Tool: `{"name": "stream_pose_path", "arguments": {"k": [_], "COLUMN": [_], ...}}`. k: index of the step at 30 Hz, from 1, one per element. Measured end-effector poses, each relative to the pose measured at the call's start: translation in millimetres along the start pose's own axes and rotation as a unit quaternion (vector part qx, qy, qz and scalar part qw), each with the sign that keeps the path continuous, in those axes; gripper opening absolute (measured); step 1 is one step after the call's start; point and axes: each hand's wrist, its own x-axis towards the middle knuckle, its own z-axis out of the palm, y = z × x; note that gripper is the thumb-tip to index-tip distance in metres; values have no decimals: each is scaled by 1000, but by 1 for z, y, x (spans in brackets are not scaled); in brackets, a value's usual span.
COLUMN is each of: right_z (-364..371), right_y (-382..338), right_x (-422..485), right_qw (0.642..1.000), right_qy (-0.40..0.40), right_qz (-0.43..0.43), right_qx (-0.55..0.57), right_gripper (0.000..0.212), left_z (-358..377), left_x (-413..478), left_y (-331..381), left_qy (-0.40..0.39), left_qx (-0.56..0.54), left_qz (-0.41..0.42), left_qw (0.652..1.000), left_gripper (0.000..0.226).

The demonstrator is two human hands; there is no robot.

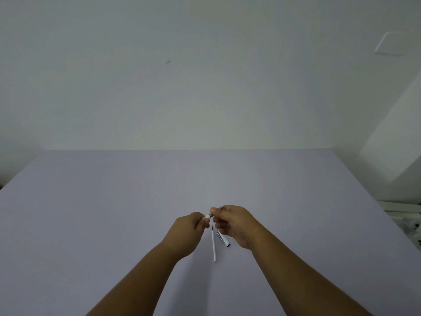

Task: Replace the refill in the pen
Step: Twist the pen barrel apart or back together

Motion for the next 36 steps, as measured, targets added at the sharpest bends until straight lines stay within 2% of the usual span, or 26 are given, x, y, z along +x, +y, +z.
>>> {"name": "stream_pose_path", "arguments": {"k": [2,4,6,10,13,18,20,23,25,27,29,31,36], "right_z": [-1,-3,-5,-5,-4,-19,-29,-39,-43,-47,-49,-51,-53], "right_y": [0,-2,-6,-11,-15,-19,-8,29,53,70,78,82,85], "right_x": [3,6,8,11,17,36,45,58,63,64,64,64,63], "right_qw": [999,996,996,995,991,964,974,971,934,888,857,842,846], "right_qy": [18,30,25,41,75,167,188,204,188,165,156,156,146], "right_qz": [-33,-55,-62,-66,-76,-97,-67,21,35,26,8,-18,-36], "right_qx": [23,65,64,69,79,180,107,-124,-301,-428,-491,-517,-512], "right_gripper": [7,15,20,17,14,12,15,19,20,23,26,27,26], "left_z": [0,1,1,2,0,2,6,13,18,23,26,28,34], "left_x": [2,3,5,6,8,11,13,17,20,22,24,27,29], "left_y": [-1,-2,-4,-4,-4,-14,-20,-28,-33,-36,-39,-40,-42], "left_qy": [-2,-2,-1,-9,-6,-6,-8,-13,-18,-28,-37,-44,-52], "left_qx": [-6,-13,-38,-99,-142,-174,-184,-192,-188,-184,-176,-171,-163], "left_qz": [-5,-14,-19,-8,-20,-44,-58,-77,-87,-96,-101,-104,-108], "left_qw": [1000,1000,999,995,990,984,981,978,978,978,978,979,979], "left_gripper": [25,26,24,11,15,17,18,20,21,22,23,22,16]}}
